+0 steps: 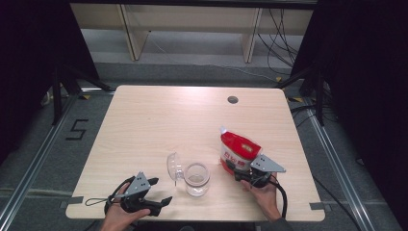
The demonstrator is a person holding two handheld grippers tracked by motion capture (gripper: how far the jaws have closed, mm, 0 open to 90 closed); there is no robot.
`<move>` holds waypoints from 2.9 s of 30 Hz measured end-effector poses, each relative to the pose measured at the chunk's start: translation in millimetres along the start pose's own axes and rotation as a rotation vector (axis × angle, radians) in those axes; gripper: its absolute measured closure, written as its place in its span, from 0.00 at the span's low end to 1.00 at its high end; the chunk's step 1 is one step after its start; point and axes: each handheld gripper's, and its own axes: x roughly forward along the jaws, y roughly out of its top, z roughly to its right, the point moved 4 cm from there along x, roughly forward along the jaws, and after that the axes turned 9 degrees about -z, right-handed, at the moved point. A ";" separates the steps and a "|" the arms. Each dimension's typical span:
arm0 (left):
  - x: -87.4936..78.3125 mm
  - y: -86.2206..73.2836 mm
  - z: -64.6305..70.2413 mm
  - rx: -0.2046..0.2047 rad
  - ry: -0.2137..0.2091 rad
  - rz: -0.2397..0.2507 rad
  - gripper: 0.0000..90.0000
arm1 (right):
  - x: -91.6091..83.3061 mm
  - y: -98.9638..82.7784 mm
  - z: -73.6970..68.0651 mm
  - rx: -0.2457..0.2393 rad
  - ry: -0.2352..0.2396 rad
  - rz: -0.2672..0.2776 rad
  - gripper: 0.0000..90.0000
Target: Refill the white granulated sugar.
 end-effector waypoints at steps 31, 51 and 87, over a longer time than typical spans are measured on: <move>-3.2 0.4 -3.5 -0.001 0.014 -0.003 0.19 | -45.7 34.0 -32.3 -0.519 -0.220 -0.140 0.50; -3.9 0.3 -8.3 0.015 0.031 0.003 0.19 | -72.0 32.2 -69.8 -0.901 -0.318 -0.288 0.50; 0.7 -0.4 -4.8 -0.009 0.025 0.015 0.18 | -69.2 39.9 -80.2 -1.488 -0.524 -0.468 0.51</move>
